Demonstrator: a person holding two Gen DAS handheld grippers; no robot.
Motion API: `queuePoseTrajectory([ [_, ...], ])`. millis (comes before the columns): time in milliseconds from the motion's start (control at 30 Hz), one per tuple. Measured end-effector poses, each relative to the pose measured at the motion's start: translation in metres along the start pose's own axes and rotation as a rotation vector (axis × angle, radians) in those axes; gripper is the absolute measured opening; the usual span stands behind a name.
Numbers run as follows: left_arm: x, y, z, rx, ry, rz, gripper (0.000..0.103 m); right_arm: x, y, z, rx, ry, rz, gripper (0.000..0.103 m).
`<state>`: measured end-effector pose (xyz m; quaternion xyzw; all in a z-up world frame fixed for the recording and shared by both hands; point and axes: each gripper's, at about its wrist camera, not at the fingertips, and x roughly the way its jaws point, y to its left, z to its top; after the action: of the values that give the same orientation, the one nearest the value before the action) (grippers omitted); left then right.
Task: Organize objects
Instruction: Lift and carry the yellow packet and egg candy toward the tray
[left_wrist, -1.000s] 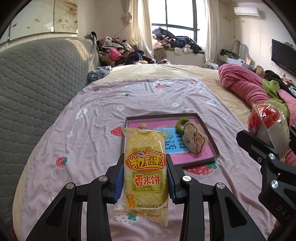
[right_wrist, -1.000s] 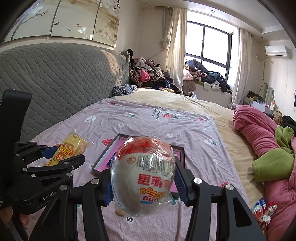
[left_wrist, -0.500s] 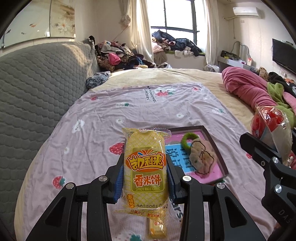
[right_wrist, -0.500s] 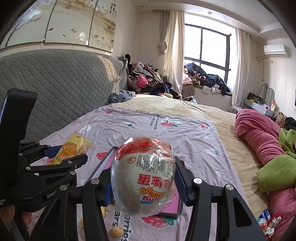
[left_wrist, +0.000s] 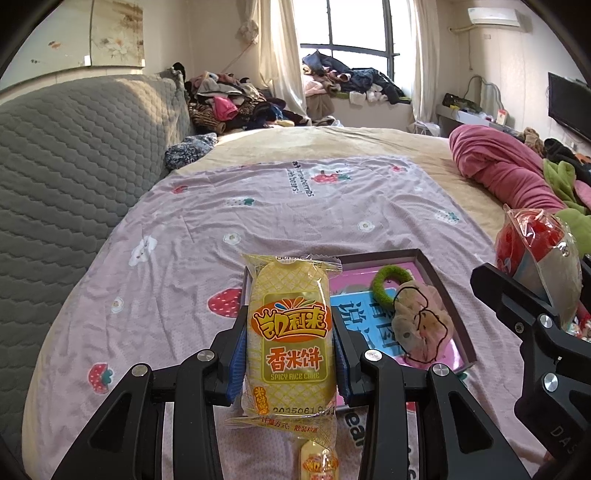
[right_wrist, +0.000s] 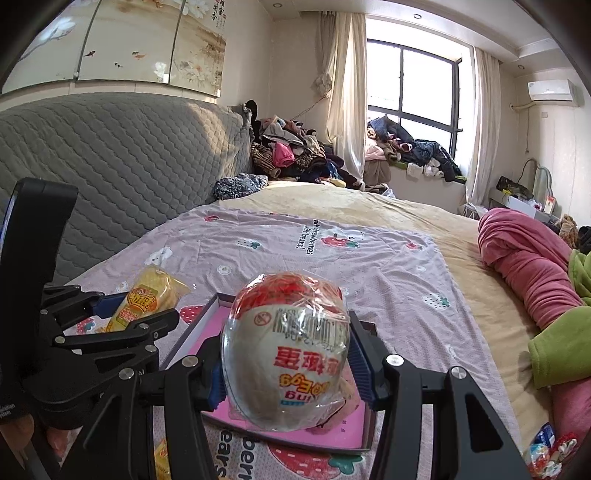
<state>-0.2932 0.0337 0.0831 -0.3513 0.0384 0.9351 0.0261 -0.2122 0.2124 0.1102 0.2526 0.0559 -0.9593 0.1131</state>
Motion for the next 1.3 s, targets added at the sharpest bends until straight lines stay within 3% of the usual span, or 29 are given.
queuePoseTrajectory([
  [233, 0.036, 0.005, -0.009, -0.02, 0.023, -0.011, 0.04, 0.026, -0.004, -0.008, 0.023, 0.011, 0.002, 0.054],
  [533, 0.082, -0.004, -0.023, -0.016, 0.063, -0.029, 0.04, 0.075, -0.016, -0.037, 0.029, 0.101, -0.009, 0.054],
  [867, 0.114, -0.031, -0.026, -0.003, 0.113, -0.06, 0.04, 0.099, -0.028, -0.06, 0.033, 0.184, -0.037, 0.054],
  [1300, 0.148, -0.041, -0.021, -0.002, 0.144, -0.079, 0.04, 0.121, -0.044, -0.073, 0.05, 0.217, -0.036, 0.054],
])
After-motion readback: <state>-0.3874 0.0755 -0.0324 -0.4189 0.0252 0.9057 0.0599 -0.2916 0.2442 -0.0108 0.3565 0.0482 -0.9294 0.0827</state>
